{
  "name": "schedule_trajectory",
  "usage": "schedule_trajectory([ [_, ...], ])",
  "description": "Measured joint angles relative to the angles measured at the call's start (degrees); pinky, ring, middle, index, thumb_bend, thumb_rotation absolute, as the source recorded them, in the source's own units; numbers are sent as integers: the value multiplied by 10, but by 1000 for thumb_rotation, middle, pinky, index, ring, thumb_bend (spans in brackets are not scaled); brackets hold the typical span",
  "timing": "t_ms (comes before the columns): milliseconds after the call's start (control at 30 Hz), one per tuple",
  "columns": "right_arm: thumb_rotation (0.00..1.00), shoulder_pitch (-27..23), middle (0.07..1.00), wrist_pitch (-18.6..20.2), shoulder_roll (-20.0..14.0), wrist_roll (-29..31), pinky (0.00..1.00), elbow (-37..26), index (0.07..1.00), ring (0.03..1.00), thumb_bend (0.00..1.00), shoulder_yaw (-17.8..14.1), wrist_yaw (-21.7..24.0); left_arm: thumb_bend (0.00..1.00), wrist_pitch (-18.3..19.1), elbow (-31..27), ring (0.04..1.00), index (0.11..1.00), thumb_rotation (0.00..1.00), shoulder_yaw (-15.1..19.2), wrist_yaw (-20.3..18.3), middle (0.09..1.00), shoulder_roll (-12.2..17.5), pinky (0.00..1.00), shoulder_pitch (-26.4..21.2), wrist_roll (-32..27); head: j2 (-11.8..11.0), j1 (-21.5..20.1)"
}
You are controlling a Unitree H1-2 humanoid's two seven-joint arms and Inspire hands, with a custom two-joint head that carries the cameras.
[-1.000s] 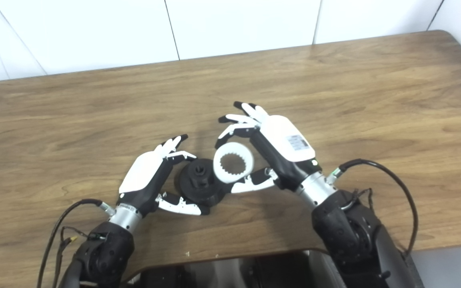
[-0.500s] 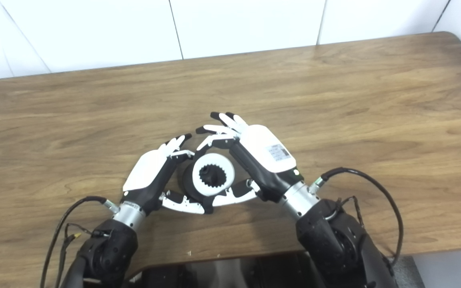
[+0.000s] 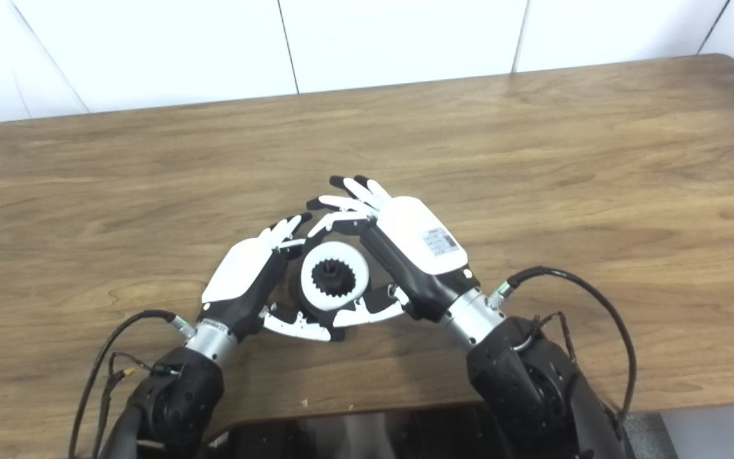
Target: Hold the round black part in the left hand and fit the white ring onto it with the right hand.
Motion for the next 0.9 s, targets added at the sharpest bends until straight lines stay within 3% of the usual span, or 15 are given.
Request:
schedule_trajectory([
  [900, 145, -14, 846, -10, 11, -4, 1000, 32, 483, 968, 518, 1, -2, 1000, 4, -3, 1000, 608, 377, -2, 0, 1000, 1, 1000, 0, -3, 8, 4],
])
